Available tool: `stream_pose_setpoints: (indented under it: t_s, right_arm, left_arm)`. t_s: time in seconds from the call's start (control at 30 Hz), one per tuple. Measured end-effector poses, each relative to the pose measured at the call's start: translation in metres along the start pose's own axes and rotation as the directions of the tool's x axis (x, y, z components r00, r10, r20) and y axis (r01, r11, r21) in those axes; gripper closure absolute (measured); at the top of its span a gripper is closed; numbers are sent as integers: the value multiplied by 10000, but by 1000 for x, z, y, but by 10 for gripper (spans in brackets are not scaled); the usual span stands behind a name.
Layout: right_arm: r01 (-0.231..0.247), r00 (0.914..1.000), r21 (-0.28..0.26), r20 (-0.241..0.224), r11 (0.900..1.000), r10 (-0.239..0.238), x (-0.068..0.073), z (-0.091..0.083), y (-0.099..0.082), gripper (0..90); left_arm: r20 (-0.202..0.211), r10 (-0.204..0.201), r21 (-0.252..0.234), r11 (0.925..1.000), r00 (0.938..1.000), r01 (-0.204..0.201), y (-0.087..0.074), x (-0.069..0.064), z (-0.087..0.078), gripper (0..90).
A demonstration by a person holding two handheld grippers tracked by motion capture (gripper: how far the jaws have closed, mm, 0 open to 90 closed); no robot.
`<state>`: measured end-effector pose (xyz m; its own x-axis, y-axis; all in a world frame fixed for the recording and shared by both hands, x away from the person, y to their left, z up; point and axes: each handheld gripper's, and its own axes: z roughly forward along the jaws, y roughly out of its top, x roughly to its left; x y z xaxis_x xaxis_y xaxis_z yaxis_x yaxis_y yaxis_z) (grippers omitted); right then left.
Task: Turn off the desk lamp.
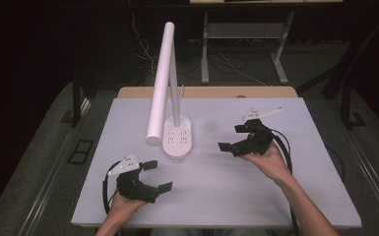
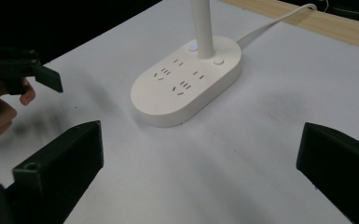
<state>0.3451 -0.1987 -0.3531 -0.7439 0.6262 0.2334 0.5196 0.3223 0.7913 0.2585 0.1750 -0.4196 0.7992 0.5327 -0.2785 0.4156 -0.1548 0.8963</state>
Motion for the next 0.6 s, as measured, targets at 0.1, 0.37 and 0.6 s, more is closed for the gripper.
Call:
stream_pose_setpoints:
  t_s: [0.1,0.37,0.6]
  right_arm:
    - [-125,9999,-24,-1,9999,125,2,-9,-11,6]
    - [-518,9987,-223,-30,9984,518,0,-32,-44,6]
    - [-1052,9941,-529,227,9930,1065,-4,-53,-78,6]
  left_arm:
    - [3,20,5,10000,10000,-20,0,0,0,0]
    - [-23,63,108,9999,10000,-63,0,0,1,0]
    - [-61,34,132,9999,10000,-34,0,-1,0,0]
